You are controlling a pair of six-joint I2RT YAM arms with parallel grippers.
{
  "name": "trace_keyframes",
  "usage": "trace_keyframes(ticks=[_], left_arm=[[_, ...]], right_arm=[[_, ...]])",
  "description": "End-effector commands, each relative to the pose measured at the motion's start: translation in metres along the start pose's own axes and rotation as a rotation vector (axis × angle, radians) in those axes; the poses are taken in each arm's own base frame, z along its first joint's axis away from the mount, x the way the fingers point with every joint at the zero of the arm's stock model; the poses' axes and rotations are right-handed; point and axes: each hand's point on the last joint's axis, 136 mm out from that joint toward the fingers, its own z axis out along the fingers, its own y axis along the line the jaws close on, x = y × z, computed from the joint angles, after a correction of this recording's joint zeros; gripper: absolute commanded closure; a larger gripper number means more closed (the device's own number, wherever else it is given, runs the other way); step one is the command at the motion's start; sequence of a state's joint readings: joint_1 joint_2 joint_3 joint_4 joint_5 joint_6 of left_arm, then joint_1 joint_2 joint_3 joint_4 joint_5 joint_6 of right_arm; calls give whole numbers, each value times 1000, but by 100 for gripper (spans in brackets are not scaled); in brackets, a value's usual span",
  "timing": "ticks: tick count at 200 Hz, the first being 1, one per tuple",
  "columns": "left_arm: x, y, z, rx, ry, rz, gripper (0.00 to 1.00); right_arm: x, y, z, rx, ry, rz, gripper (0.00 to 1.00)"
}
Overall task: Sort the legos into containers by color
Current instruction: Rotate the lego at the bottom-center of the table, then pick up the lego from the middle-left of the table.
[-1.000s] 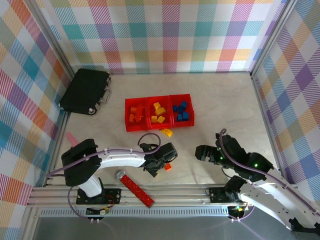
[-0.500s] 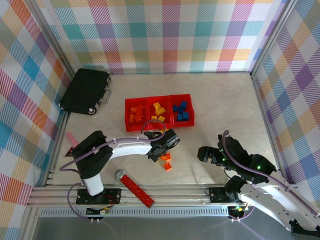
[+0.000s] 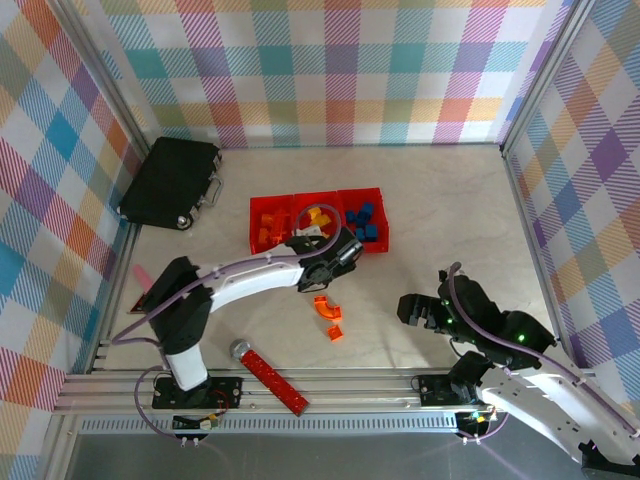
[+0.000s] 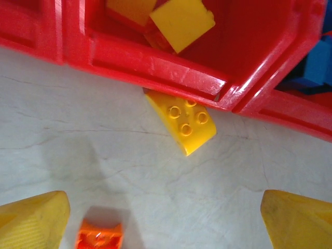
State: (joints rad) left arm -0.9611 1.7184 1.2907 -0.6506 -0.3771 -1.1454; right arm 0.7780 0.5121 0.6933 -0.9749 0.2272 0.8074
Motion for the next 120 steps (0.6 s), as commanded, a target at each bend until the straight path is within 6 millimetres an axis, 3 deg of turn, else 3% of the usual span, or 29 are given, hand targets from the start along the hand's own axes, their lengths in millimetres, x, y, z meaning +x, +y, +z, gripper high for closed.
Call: trace_keyframes(ticks=[1,19,41,80,120], left_arm=[[-5,38,-38,-54,-28,28,5],[9,56,-39,-61,0,-88,6],[30,60,-27,-65,38,-162,7],[59,44,3,-67,143,-172,6],[70,32,18,-48,178,-172,6]], right_arm=[[1,-4,0,12,-2,19,1],[1,1,6,1,4,19,1],[1,8,15,-5,31,15,1],[1,12,14,-5,45,5,1],[3,0,6,2,16,21,1]])
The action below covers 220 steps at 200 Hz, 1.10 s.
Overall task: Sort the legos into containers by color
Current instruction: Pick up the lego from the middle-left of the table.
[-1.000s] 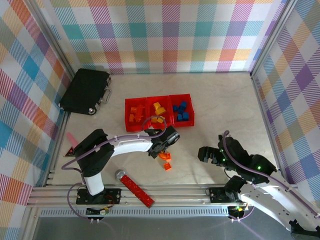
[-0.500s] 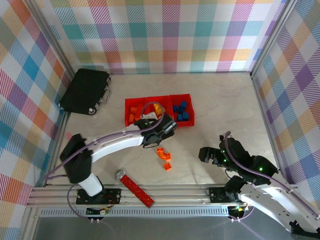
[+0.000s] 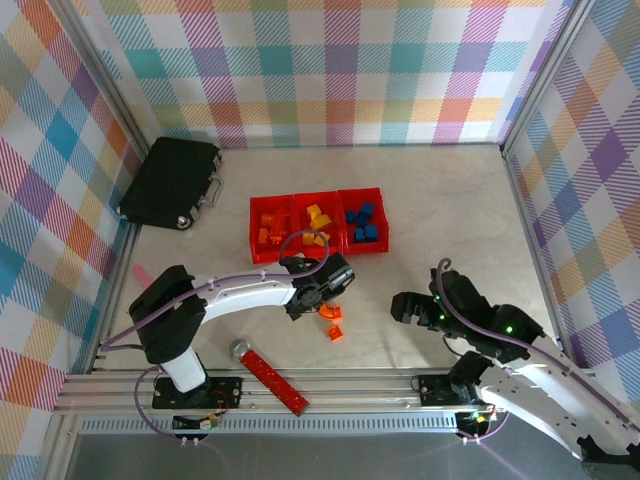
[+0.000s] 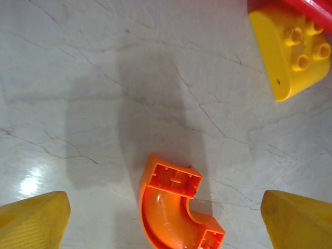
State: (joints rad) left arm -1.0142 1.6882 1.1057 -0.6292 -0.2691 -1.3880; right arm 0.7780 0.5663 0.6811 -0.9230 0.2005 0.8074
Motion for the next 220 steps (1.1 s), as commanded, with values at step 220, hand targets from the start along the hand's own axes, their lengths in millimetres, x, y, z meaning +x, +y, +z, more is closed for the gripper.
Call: trace_keyframes(ticks=[220], left_arm=[[12,-39,17,-75,42,425,12]], right_arm=[[5,-13,-11,4,-24,29,1]])
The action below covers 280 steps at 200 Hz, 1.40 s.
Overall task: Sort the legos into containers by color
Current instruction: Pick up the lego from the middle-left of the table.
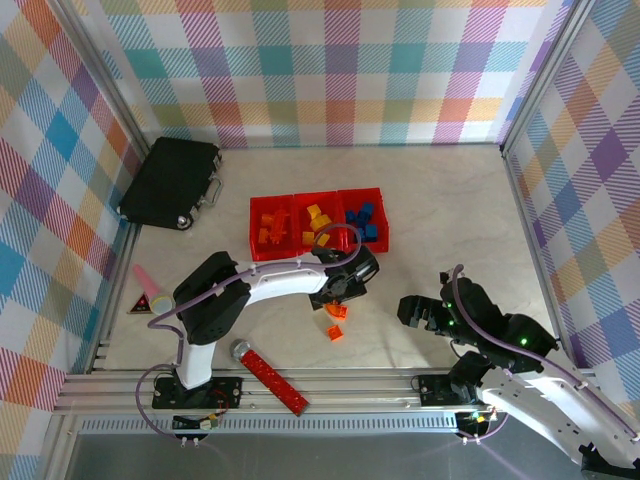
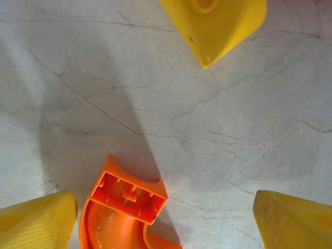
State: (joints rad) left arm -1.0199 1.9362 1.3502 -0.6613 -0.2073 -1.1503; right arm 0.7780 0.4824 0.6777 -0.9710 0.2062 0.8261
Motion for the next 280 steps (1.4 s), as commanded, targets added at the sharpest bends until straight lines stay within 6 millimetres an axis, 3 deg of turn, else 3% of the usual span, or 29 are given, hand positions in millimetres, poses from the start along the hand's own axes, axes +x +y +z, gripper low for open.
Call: trace_keyframes(ticks=[1,32,62,160,280], left_arm=[[-3,12,-15,-63,-21,177,11],[-4,28,-24,-125,-12,288,9],[1,39,-25,-123,0,292,9],[20,21,-2,-66,82,254,26],[7,28,21,-142,85,240,33]], right_arm=[[2,-6,0,25,3,5,1],[1,-5,1,26,3,1,1],[1,-3,3,21,9,3,1],[3,-4,2,20,13,11,1],[5,-7,2,26,14,10,1]])
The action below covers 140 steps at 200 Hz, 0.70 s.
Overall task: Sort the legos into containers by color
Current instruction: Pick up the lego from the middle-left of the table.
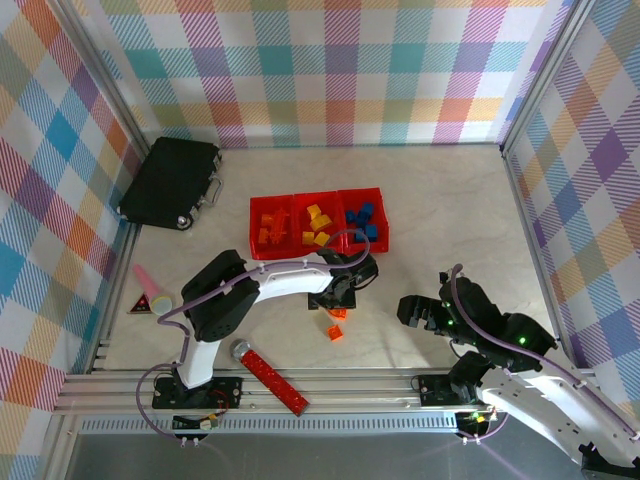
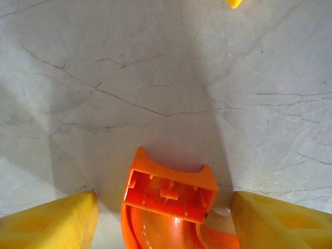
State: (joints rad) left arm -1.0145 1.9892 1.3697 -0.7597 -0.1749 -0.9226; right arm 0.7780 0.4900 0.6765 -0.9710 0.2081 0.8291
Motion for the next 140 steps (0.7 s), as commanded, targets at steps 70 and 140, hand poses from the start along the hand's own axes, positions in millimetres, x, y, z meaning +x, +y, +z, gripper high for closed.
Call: trace_keyframes(ticks=[70,140], left_arm=[[-7,13,22,-33,38,-22,49],[-21,20,2,-31,-43,8,70]], right_arm=[[5,-7,0,19,10,9,1],[3,-4,1,15,9,4,1]])
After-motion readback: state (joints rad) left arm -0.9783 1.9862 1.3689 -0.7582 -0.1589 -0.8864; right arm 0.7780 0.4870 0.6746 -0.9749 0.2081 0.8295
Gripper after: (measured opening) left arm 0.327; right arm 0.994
